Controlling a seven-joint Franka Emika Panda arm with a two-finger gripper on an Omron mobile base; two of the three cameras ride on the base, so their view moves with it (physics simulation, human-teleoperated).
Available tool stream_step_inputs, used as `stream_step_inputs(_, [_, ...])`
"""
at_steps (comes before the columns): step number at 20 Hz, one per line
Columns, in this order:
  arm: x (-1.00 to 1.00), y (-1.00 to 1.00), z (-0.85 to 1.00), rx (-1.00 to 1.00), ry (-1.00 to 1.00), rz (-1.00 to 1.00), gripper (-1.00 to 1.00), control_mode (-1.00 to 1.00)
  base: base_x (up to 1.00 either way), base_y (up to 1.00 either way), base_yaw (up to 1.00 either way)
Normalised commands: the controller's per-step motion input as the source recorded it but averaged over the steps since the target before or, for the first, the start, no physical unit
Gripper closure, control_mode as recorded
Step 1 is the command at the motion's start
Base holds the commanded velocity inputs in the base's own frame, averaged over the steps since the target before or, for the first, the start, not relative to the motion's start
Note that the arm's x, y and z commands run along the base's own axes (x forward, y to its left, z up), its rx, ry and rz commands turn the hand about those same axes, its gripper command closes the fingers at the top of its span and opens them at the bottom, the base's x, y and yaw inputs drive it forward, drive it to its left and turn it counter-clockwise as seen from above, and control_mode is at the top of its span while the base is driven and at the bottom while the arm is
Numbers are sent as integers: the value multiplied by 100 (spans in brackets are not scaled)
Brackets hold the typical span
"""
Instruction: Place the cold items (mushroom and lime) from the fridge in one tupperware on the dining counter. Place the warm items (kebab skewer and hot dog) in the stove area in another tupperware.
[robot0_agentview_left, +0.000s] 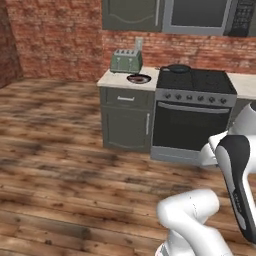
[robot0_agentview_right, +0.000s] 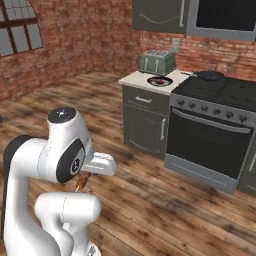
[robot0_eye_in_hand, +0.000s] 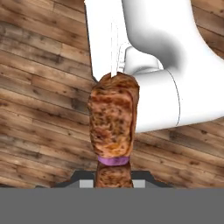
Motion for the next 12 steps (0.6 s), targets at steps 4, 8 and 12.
stream_step_inputs(4, [0,0,0,0,0,0,100,100,-81,-35,0])
stream_step_inputs(8, [0,0,0,0,0,0,100,100,-90,-23,-5])
stream_step_inputs(12, [0,0,0,0,0,0,100,100,-99,-8,-9])
